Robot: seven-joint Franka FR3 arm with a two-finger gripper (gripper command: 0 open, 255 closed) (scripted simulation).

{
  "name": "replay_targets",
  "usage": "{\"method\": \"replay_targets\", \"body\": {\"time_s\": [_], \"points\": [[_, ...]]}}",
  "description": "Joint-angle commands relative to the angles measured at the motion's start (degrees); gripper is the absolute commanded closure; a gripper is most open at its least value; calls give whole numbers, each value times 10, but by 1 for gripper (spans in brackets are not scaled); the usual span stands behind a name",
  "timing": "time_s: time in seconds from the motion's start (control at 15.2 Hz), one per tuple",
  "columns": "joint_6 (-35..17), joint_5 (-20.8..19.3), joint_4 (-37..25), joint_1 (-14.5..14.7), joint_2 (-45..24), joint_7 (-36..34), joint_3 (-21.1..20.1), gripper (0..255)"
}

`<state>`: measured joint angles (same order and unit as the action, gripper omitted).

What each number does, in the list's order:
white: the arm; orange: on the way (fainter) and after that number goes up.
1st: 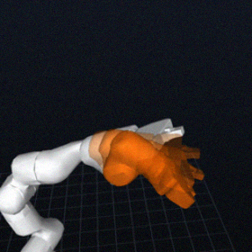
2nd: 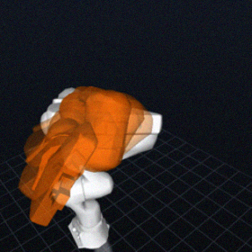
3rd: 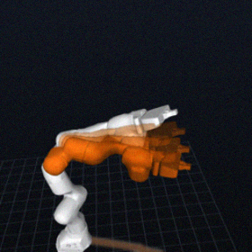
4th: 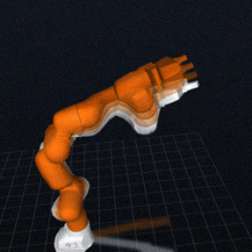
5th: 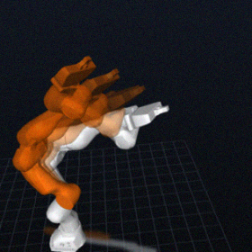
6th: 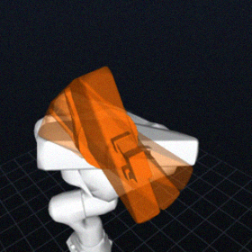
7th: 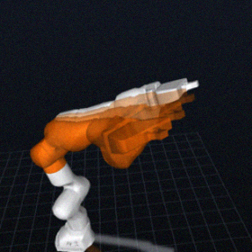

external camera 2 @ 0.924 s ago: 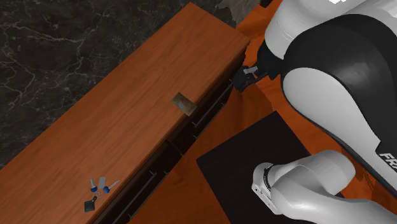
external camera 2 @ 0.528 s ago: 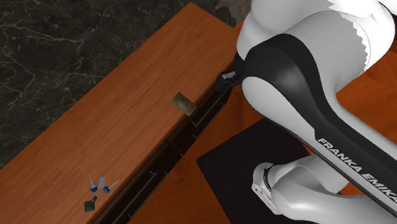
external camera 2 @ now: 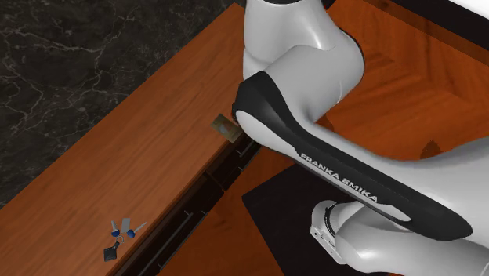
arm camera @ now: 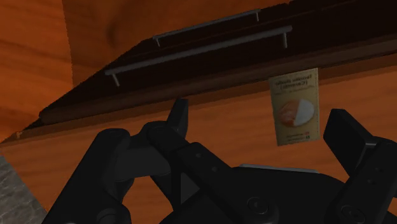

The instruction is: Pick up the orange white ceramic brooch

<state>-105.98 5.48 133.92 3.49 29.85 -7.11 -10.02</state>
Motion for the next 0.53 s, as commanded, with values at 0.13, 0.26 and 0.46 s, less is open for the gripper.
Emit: {"method": "replay_targets", "body": {"time_s": [0.13,0.26,0.46], "points": [[-60,0,-7,12,-71,5,-22,0],[-86,-2,-14,18,-107,6,-33,0],[-123,-10,-28,26,-164,5,-50,0]]}}
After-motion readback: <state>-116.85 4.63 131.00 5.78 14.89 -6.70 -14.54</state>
